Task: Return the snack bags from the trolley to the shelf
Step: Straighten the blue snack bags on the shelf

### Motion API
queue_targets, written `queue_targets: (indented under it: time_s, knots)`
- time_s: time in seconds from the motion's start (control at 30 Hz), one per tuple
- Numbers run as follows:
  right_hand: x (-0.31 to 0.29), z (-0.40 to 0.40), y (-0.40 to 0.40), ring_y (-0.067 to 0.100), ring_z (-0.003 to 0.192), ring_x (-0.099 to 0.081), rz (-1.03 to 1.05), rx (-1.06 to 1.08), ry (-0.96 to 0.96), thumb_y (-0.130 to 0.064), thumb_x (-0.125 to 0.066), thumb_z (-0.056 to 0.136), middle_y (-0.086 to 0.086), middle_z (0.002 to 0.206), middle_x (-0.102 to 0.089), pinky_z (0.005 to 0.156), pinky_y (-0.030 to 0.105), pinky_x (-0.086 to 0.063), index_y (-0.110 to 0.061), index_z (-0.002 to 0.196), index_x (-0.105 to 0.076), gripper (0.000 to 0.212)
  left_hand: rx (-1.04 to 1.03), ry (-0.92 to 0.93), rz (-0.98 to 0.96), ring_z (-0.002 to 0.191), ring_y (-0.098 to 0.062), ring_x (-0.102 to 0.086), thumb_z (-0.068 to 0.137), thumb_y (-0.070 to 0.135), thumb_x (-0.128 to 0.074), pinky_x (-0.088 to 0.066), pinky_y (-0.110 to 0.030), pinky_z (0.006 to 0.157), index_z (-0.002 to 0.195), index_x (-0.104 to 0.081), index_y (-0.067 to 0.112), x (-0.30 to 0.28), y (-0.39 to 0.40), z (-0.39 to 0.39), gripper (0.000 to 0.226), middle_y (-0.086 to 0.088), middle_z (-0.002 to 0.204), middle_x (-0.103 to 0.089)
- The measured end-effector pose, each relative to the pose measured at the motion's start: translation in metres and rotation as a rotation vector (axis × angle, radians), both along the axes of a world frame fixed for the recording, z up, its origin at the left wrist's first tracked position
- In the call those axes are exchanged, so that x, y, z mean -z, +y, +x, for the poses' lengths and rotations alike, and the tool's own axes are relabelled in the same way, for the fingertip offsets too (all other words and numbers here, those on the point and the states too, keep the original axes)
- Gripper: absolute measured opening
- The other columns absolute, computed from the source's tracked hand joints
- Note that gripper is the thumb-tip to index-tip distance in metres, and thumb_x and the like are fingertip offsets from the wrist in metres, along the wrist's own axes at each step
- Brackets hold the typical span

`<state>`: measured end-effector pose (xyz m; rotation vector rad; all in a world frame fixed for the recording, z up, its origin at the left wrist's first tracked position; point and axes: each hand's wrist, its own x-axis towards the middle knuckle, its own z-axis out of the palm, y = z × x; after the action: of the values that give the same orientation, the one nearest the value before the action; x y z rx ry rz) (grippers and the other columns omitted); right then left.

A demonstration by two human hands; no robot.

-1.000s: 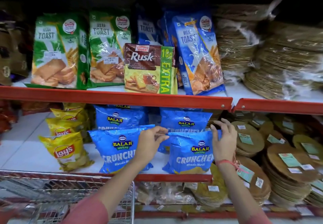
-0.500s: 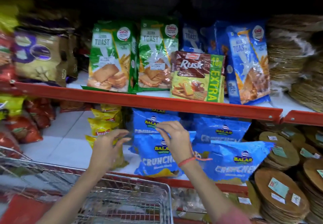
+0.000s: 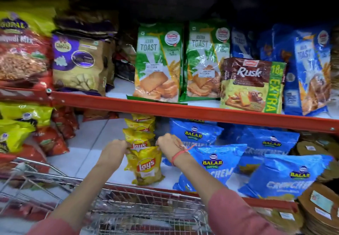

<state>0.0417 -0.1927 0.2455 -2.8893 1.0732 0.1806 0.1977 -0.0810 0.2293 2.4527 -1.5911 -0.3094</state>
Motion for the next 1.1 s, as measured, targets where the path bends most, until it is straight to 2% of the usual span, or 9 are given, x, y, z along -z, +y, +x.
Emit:
queue_targets:
  time_s: [0.13,0.3,0.53,0.63,0.73,0.8,0.87,1.0,1.1]
  knots:
    - [0.001,0.012,0.005,0.041,0.099,-0.065,0.094,0.030,-0.072,-0.015,-0.066,0.085,0.023,0.104,-0.069,0.079,0.045,-0.056,-0.009,0.106,-0.068,0.023,0.025,-0.038,-0.011,0.095,-0.031,-0.066,0.083,0.018,-0.062,-0.051,-0.034,0.079,0.094,-0.070,0.017,-0.002,-0.001,0.024,0.014,-0.014,0.096,-0.074]
    - [0.003,0.026,0.017,0.043,0.098,-0.064,0.084,0.059,-0.127,-0.014,-0.065,0.086,0.025,0.103,-0.067,0.080,0.046,-0.056,-0.005,0.108,-0.065,0.023,0.074,-0.065,0.015,0.093,-0.030,-0.066,0.084,0.014,-0.062,-0.051,-0.033,0.080,0.095,-0.070,0.017,0.000,-0.002,0.047,0.014,-0.011,0.097,-0.074]
    - [0.008,0.026,0.018,0.040,0.096,-0.066,0.130,0.096,-0.185,-0.015,-0.068,0.084,0.024,0.100,-0.070,0.084,0.044,-0.056,-0.010,0.104,-0.068,0.021,0.121,-0.124,-0.017,0.093,-0.028,-0.067,0.081,0.009,-0.063,-0.054,-0.035,0.083,0.096,-0.070,0.019,0.003,-0.005,0.056,0.019,-0.007,0.099,-0.075]
    - [0.004,0.017,0.019,0.038,0.103,-0.063,0.142,0.072,-0.204,-0.019,-0.069,0.082,0.019,0.110,-0.068,0.088,0.044,-0.055,-0.015,0.112,-0.065,0.030,0.097,-0.132,-0.021,0.097,-0.030,-0.066,0.083,0.009,-0.061,-0.055,-0.037,0.084,0.101,-0.067,0.015,-0.003,0.000,0.047,0.020,-0.010,0.102,-0.074]
    - [-0.011,-0.008,0.019,0.032,0.117,-0.053,0.136,0.029,-0.306,-0.024,-0.068,0.083,0.013,0.122,-0.062,0.096,0.042,-0.048,-0.018,0.120,-0.060,0.038,0.080,-0.135,-0.138,0.100,-0.033,-0.065,0.084,0.015,-0.061,-0.054,-0.041,0.084,0.112,-0.062,0.016,-0.017,0.003,0.027,0.028,-0.012,0.110,-0.070]
    - [-0.021,-0.037,0.015,0.027,0.126,-0.046,0.149,0.034,-0.367,-0.027,-0.066,0.085,0.009,0.129,-0.059,0.102,0.040,-0.042,-0.020,0.124,-0.057,0.041,0.082,-0.019,-0.286,0.100,-0.031,-0.065,0.083,0.023,-0.064,-0.054,-0.041,0.086,0.108,-0.066,0.016,-0.029,0.003,0.003,0.027,-0.011,0.112,-0.070]
    - [-0.027,-0.070,0.007,0.024,0.127,-0.045,0.154,0.078,-0.377,-0.032,-0.067,0.084,0.006,0.129,-0.059,0.103,0.037,-0.041,-0.022,0.124,-0.057,0.042,0.121,0.165,-0.382,0.100,-0.026,-0.066,0.077,0.027,-0.069,-0.051,-0.034,0.089,0.100,-0.071,0.017,-0.037,-0.001,-0.023,0.026,-0.009,0.108,-0.073]
    - [-0.039,-0.135,-0.015,0.023,0.124,-0.049,0.130,0.183,-0.365,-0.029,-0.071,0.082,0.005,0.129,-0.060,0.103,0.038,-0.042,-0.019,0.124,-0.058,0.045,0.243,0.283,-0.334,0.096,-0.019,-0.068,0.074,0.027,-0.072,-0.043,-0.015,0.080,0.103,-0.070,0.011,-0.042,-0.024,-0.072,0.034,-0.009,0.108,-0.072]
    - [-0.044,-0.173,-0.032,0.022,0.125,-0.050,0.086,0.252,-0.304,-0.029,-0.072,0.080,0.005,0.131,-0.059,0.102,0.035,-0.042,-0.019,0.125,-0.057,0.048,0.278,0.296,-0.292,0.097,-0.023,-0.068,0.073,0.033,-0.072,-0.048,-0.026,0.085,0.100,-0.070,0.009,-0.038,-0.045,-0.102,0.037,-0.012,0.104,-0.074]
